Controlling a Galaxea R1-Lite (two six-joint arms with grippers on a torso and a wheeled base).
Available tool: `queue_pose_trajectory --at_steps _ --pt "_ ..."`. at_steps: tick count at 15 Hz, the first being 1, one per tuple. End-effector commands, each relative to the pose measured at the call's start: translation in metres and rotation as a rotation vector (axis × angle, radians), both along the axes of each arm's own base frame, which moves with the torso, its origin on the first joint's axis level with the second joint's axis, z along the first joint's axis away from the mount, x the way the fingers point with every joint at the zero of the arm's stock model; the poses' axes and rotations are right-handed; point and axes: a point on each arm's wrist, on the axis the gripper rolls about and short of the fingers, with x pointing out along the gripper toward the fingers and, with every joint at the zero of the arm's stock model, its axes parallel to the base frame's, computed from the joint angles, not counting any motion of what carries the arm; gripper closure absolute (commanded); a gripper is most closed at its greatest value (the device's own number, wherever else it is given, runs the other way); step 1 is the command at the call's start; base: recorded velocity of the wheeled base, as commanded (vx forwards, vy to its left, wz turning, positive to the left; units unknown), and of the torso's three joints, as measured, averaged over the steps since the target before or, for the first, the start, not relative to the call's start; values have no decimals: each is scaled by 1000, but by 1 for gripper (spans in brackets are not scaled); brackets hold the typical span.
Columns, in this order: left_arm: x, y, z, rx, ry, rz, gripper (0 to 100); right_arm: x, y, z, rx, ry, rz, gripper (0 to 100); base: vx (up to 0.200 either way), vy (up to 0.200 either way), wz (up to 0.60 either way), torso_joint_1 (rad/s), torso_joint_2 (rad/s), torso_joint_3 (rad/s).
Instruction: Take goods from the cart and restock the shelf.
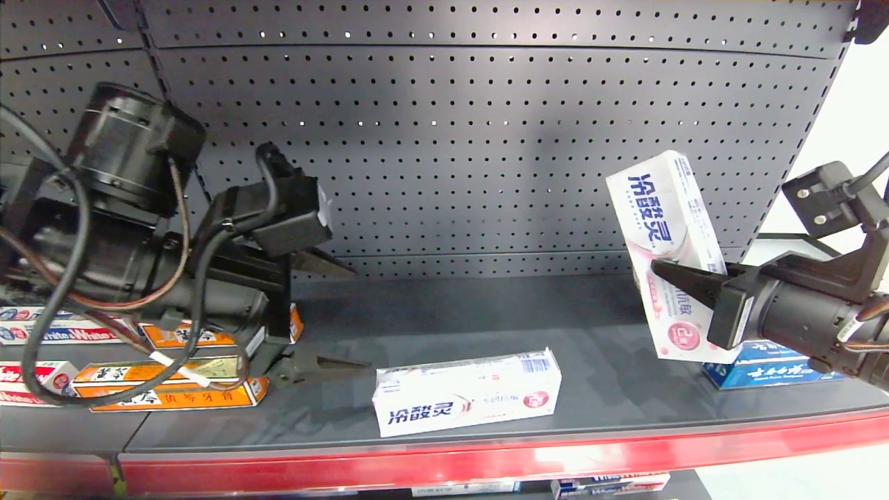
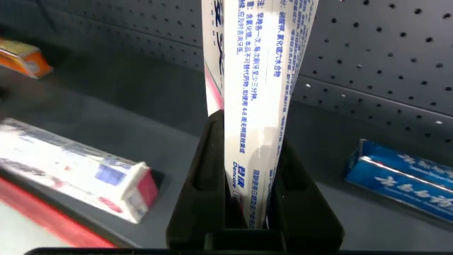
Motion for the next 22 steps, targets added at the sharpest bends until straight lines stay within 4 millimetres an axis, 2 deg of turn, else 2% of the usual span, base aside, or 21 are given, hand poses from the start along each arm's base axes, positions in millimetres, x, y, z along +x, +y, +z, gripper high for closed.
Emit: queue_pose_trajectory --at_steps 1,4,6,8,14,19,22 --pt "-39 25 18 -11 -73 123 0 6 2 -4 -26 9 -2 100 0 0 0 0 0 0" --pt "-65 39 16 -132 -165 268 0 17 6 0 -44 3 10 100 0 0 0 0 0 0" --pt "-77 45 6 -211 -221 358 0 20 8 3 -73 39 32 100 0 0 0 0 0 0" --pt "-101 53 -6 -258 -219 399 0 29 12 8 -140 62 89 100 0 0 0 0 0 0" --pt "-124 61 -22 -259 -218 411 0 63 32 18 -282 121 199 100 0 0 0 0 0 0" --pt "-152 71 -47 -259 -206 434 0 95 52 30 -414 151 326 100 0 0 0 0 0 0" --pt "-161 73 -53 -300 -183 457 0 107 60 30 -471 163 383 100 0 0 0 0 0 0"
